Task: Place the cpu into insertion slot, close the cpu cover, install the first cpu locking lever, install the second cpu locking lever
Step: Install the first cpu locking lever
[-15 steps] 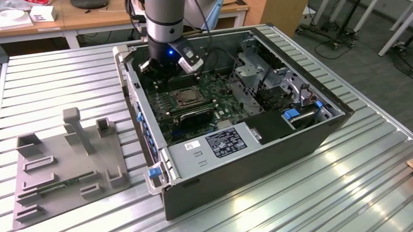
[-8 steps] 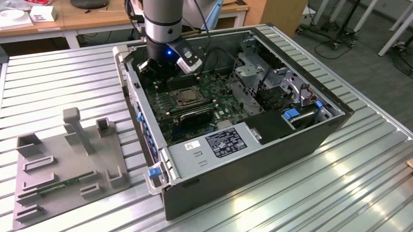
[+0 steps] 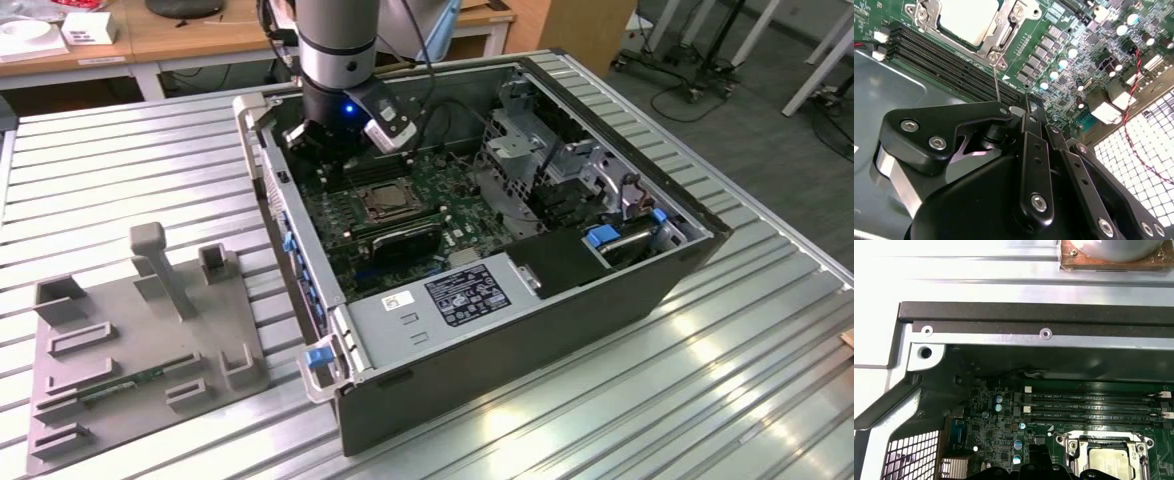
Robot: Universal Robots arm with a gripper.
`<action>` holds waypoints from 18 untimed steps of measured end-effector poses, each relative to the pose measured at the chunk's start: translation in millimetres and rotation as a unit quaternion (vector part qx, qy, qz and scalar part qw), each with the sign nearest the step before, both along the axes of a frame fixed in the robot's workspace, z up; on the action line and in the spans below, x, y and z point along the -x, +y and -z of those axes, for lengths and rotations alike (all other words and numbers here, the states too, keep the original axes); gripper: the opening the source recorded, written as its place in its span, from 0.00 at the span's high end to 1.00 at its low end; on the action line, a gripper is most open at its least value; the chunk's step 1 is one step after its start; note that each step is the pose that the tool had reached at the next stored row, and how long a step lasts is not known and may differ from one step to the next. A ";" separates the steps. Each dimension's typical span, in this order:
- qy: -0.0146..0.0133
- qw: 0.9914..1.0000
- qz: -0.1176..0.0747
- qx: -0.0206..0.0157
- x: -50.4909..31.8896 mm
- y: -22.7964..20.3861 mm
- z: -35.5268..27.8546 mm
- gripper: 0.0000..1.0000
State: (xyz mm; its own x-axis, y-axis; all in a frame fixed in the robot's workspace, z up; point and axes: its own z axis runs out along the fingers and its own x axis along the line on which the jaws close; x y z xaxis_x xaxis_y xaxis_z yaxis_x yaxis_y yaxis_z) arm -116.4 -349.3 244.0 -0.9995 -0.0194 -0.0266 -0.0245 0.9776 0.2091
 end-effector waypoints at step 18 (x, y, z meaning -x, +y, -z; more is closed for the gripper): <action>0.000 1.000 0.000 -0.021 -6.7 2.2 0.9 0.90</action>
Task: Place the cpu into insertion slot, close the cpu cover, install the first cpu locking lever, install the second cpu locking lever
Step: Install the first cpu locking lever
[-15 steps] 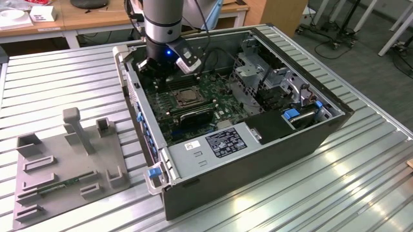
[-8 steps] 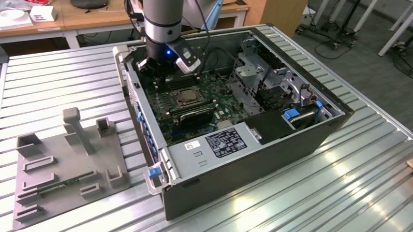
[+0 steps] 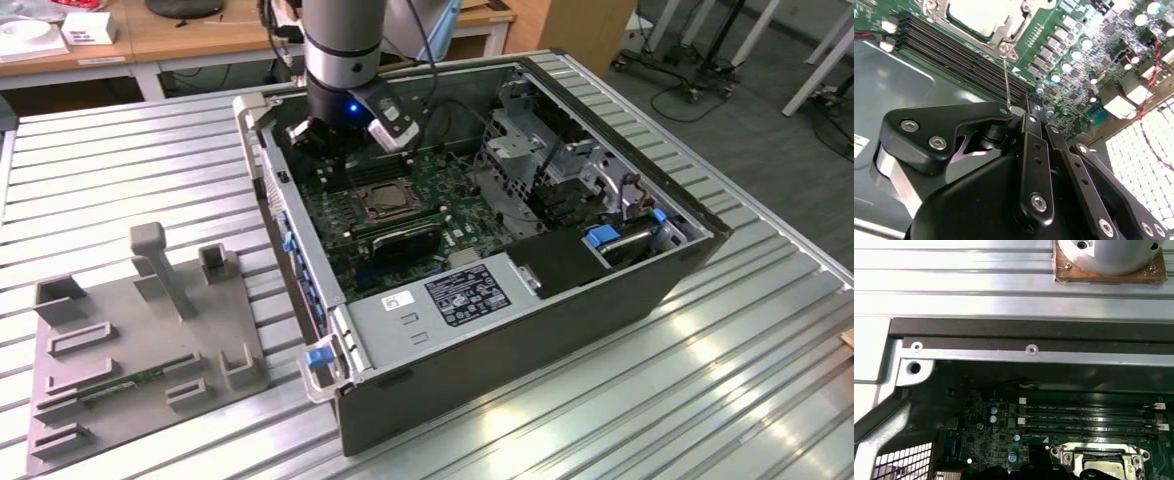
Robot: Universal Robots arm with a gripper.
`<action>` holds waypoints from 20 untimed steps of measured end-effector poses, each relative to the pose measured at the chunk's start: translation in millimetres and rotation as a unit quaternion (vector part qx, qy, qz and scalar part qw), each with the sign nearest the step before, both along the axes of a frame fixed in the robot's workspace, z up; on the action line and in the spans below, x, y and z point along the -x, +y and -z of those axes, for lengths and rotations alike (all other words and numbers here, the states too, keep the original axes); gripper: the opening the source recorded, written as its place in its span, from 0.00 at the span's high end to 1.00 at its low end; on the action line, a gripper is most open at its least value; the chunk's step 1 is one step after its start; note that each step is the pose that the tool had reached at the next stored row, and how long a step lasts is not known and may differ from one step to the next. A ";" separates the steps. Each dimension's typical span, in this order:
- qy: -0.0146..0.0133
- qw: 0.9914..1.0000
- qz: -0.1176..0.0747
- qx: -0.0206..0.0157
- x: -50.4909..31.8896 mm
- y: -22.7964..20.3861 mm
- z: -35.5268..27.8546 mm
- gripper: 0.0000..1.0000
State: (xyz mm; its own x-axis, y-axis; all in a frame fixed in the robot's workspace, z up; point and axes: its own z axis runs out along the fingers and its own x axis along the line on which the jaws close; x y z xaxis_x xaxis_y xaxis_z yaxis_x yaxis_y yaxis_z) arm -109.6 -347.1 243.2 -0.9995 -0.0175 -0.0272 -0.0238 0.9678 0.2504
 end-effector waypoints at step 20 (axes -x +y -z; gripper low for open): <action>0.002 1.000 0.012 -0.001 -32.9 0.0 0.2 0.90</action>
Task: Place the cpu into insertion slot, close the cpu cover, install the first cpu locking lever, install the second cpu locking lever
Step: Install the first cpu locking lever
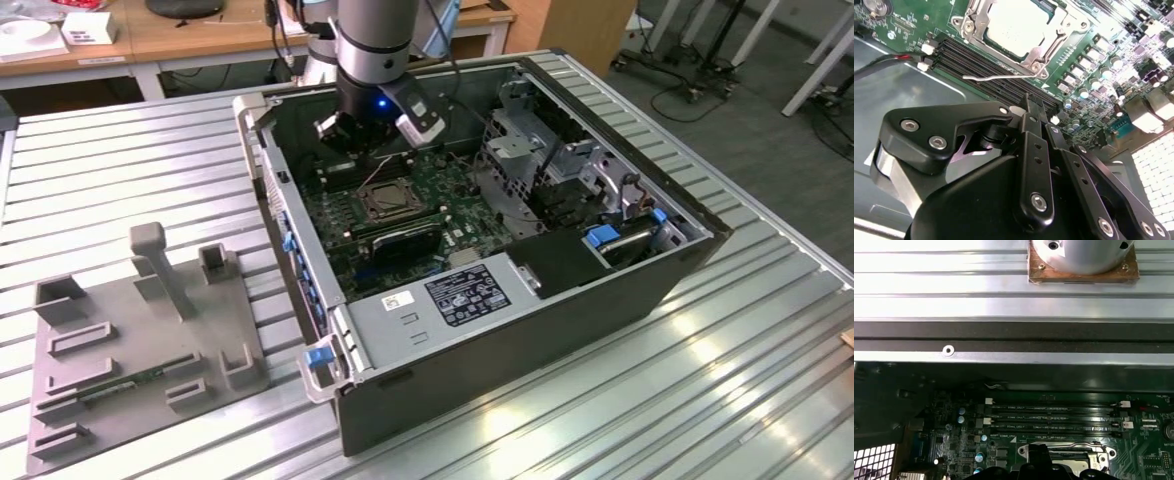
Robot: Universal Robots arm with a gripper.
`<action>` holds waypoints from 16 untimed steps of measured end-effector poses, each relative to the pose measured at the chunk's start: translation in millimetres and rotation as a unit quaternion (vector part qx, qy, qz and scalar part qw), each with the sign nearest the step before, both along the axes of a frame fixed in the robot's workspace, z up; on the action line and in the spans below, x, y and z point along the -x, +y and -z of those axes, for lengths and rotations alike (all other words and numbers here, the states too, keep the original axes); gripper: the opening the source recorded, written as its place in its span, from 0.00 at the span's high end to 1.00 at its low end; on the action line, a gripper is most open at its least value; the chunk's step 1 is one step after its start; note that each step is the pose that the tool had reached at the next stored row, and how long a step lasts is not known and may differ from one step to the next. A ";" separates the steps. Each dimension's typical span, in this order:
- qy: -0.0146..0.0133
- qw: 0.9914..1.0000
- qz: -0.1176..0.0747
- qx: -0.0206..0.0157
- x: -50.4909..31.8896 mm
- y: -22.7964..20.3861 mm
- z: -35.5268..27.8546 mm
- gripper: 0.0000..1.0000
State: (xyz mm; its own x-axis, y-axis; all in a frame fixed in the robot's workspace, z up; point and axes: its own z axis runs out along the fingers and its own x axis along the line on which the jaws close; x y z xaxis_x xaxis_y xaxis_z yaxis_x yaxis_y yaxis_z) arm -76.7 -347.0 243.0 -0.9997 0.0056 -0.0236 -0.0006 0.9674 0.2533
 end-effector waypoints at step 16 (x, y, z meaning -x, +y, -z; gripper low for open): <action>0.000 0.999 0.035 0.000 0.0 0.0 0.3 0.90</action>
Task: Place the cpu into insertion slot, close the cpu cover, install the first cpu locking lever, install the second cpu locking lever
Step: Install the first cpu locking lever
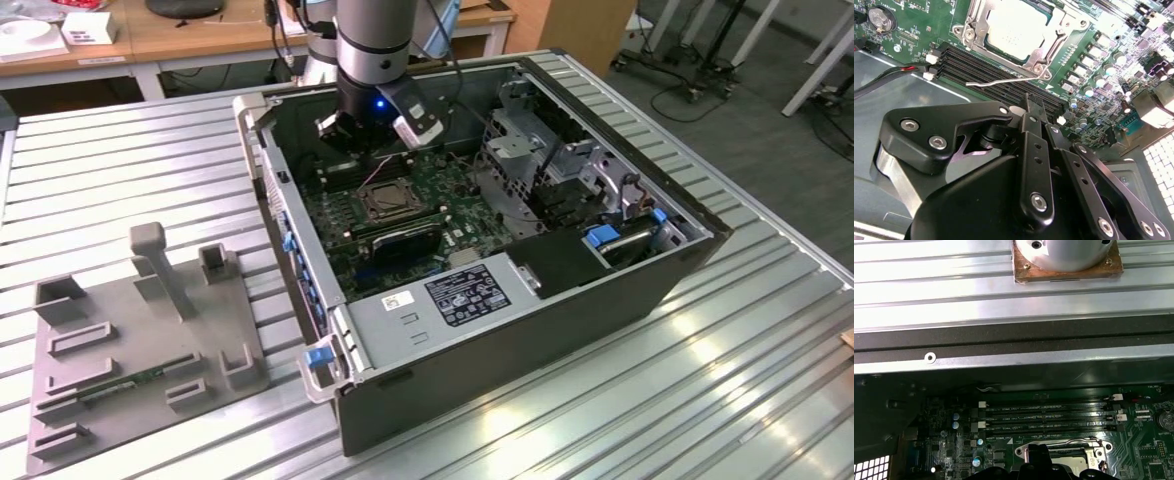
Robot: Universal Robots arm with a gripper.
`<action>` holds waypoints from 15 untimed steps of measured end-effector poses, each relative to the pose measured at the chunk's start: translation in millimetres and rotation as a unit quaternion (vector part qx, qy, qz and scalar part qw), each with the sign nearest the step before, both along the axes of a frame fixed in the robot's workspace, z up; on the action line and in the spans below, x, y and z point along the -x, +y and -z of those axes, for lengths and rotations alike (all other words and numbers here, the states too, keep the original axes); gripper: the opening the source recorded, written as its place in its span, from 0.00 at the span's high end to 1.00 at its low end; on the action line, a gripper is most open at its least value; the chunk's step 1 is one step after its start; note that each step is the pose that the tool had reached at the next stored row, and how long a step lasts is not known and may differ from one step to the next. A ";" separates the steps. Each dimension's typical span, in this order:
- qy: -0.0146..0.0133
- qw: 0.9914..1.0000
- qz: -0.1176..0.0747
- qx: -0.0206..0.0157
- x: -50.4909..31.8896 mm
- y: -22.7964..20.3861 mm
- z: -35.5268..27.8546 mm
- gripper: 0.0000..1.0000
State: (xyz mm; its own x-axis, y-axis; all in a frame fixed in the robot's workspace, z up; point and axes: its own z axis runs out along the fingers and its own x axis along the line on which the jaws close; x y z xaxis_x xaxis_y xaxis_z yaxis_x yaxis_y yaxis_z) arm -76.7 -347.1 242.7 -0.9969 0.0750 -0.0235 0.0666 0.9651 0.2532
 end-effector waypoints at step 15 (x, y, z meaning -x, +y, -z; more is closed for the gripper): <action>0.000 0.999 0.041 0.000 -0.1 0.0 1.1 0.90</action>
